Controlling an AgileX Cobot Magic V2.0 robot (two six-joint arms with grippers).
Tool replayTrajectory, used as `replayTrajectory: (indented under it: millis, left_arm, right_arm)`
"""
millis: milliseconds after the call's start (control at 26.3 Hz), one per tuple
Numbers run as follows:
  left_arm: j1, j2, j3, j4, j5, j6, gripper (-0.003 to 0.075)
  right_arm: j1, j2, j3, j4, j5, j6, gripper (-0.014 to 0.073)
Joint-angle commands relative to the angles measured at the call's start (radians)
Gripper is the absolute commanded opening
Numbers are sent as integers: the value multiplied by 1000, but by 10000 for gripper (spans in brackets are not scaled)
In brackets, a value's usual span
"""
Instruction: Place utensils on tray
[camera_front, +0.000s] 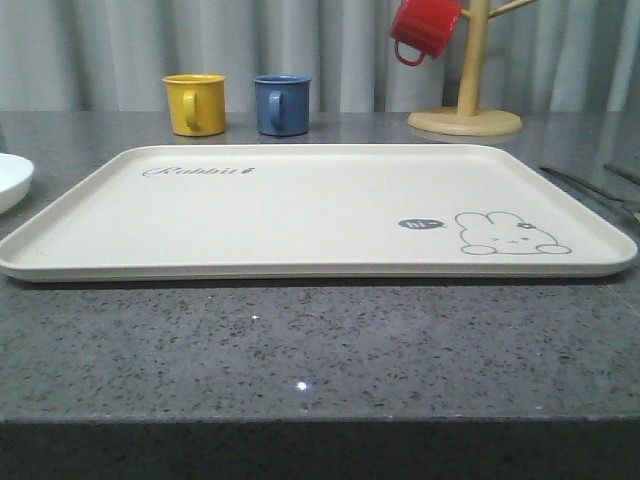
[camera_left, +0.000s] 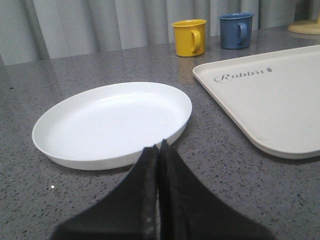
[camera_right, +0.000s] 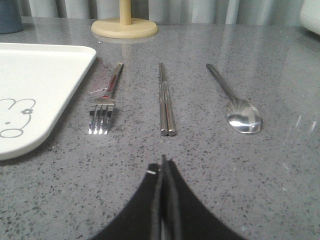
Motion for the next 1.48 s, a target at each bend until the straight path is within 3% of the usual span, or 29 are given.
replayTrajectory:
  millis: [0,1444]
  left_arm:
    - [1,-13,1,-8,-77,-8,-18]
    - [1,-13,1,-8,-90,-8,-18]
  right_arm:
    - [1,-21,-14,-7,-82,-6,-73]
    - [1,-21,-14,-7,-83,-6,-73]
